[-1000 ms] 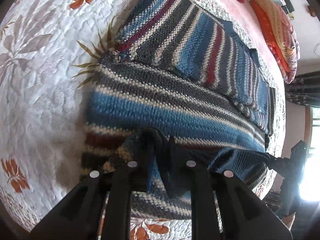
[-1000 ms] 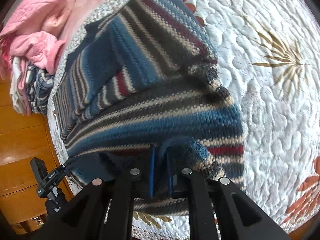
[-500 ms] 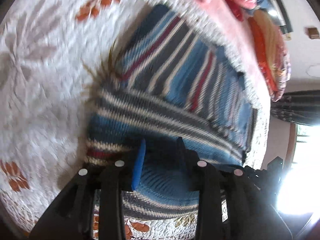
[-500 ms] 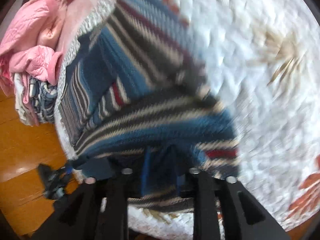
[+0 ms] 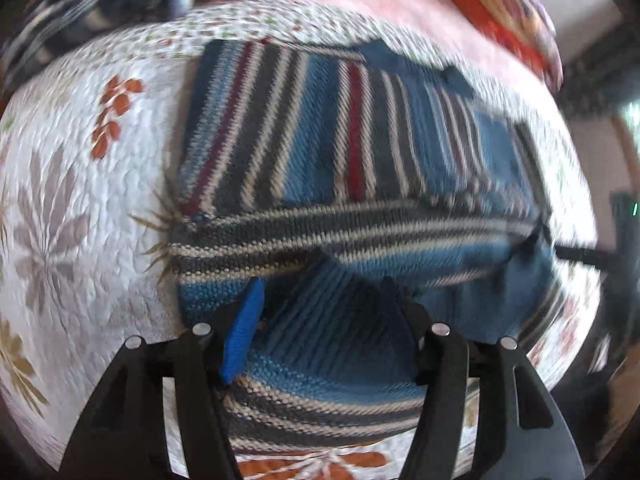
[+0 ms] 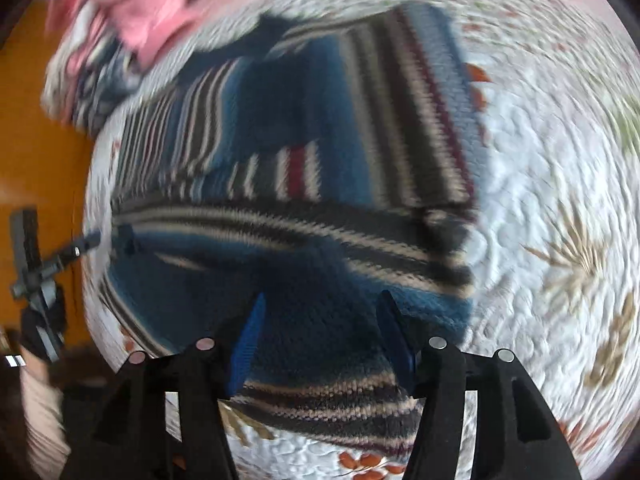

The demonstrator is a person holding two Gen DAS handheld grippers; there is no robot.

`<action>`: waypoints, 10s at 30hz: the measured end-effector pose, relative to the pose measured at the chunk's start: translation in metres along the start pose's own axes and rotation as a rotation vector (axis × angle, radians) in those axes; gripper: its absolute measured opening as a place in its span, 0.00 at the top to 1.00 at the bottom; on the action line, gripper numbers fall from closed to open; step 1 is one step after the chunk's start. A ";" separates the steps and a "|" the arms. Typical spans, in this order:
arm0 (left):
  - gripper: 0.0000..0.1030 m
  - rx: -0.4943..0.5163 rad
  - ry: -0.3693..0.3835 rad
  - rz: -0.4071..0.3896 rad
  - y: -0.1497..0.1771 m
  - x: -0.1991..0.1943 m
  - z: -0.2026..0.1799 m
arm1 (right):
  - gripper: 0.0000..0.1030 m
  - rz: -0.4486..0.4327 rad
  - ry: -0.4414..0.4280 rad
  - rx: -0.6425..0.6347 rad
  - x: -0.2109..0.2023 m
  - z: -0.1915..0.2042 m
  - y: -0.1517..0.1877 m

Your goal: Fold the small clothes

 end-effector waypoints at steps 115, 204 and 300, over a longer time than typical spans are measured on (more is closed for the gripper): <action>0.51 -0.061 -0.137 -0.138 -0.046 0.042 0.001 | 0.72 -0.046 0.242 0.104 0.007 -0.071 -0.025; 0.32 -0.293 0.260 -0.183 -0.090 0.031 -0.040 | 0.41 -0.194 -0.286 -0.132 0.016 0.176 -0.104; 0.68 -0.263 0.234 -0.292 -0.078 -0.010 0.104 | 0.34 -0.018 -0.184 -0.211 0.101 0.196 -0.052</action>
Point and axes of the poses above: each gripper's, at about its wrist camera, not at the fingertips, and x roughly the way its jaws point, z to its left, y to its underside, the point moved 5 cm from there along x, roughly the way its jaws point, and after that the axes turned 6 degrees about -z, right-handed, at the moved point
